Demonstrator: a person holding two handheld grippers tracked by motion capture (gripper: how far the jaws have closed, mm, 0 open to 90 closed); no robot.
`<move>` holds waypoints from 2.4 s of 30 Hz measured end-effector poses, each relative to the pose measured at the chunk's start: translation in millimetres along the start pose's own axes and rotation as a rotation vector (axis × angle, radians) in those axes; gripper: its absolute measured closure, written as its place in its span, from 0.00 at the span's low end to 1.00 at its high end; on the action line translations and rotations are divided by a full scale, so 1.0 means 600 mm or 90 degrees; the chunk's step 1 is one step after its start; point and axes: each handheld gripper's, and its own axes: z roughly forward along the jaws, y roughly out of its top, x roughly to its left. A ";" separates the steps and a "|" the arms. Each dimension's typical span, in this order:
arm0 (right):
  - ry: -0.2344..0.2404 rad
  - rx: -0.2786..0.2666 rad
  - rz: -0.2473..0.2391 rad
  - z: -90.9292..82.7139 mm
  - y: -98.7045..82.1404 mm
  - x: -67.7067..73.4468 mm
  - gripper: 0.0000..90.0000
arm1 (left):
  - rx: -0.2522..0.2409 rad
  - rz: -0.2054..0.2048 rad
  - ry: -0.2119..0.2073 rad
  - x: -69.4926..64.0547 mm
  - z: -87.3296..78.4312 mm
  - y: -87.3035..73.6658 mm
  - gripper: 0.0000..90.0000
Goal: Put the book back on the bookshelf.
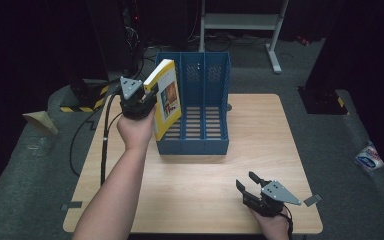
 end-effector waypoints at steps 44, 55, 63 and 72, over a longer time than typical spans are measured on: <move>0.007 0.016 0.000 0.008 -0.008 0.007 0.47 | -0.012 0.014 0.051 -0.003 0.113 -0.128 0.84; 0.014 0.022 -0.011 0.012 -0.007 0.016 0.47 | 0.029 0.033 0.023 0.004 0.091 -0.131 0.83; 0.016 0.028 -0.012 0.016 -0.008 0.023 0.47 | 0.058 0.041 0.005 0.019 0.080 -0.130 0.78; 0.017 0.032 -0.018 0.019 -0.009 0.026 0.47 | 0.086 0.044 -0.016 0.020 0.082 -0.107 0.72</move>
